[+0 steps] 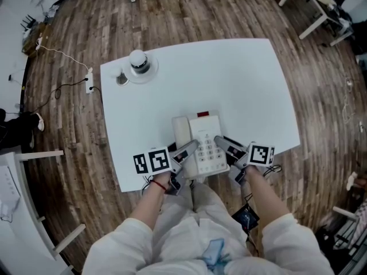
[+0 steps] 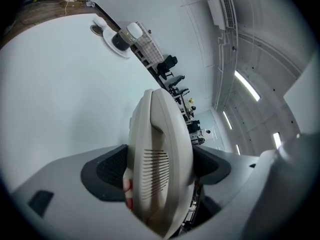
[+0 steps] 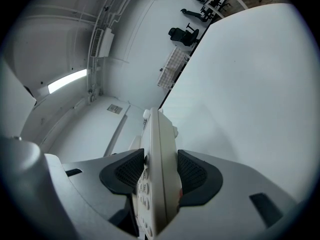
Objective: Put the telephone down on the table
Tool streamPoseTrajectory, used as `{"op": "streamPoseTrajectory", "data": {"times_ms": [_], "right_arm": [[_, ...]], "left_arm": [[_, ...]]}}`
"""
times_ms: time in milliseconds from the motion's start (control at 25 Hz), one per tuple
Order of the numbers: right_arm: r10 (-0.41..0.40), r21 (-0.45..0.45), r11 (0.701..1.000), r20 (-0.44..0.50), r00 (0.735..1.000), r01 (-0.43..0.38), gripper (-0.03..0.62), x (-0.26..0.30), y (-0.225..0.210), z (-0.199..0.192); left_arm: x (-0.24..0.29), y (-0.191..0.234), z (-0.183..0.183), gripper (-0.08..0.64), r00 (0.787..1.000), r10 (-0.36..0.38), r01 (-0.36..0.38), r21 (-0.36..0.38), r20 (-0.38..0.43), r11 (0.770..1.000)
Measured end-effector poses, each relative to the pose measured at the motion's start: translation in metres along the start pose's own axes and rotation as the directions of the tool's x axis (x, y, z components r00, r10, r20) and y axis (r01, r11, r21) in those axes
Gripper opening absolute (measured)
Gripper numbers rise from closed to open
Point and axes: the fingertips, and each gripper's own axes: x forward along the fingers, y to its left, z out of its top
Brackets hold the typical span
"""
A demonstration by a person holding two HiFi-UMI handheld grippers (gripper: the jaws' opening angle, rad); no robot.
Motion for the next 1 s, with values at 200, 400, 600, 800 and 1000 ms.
{"op": "streamPoseTrajectory", "data": {"times_ms": [200,400,600,800,1000], "right_arm": [[0.016,0.002,1.000,0.015,1.000,-0.016,0.224,0.003,-0.010,0.005],[0.004,0.009,1.000,0.013,1.000,-0.005,0.224,0.011,-0.020,0.007],[-0.011,-0.017,1.000,-0.012,1.000,0.011,0.224,0.019,-0.026,0.012],[-0.024,-0.011,1.000,-0.023,0.999,0.024,0.225,0.022,-0.038,0.007],[-0.024,-0.009,1.000,-0.008,1.000,0.024,0.224,0.022,-0.047,0.008]], "left_arm": [[0.008,0.007,0.004,0.396,1.000,0.000,0.000,0.012,-0.001,1.000],[0.016,0.016,0.008,0.396,1.000,0.014,-0.014,0.013,0.002,1.000],[0.025,0.022,0.011,0.396,1.000,0.024,-0.024,-0.002,0.016,1.000],[0.029,0.032,0.008,0.396,0.999,0.035,-0.035,-0.004,0.020,0.999],[0.035,0.036,0.009,0.396,0.999,0.046,-0.046,0.011,0.006,0.999]]}}
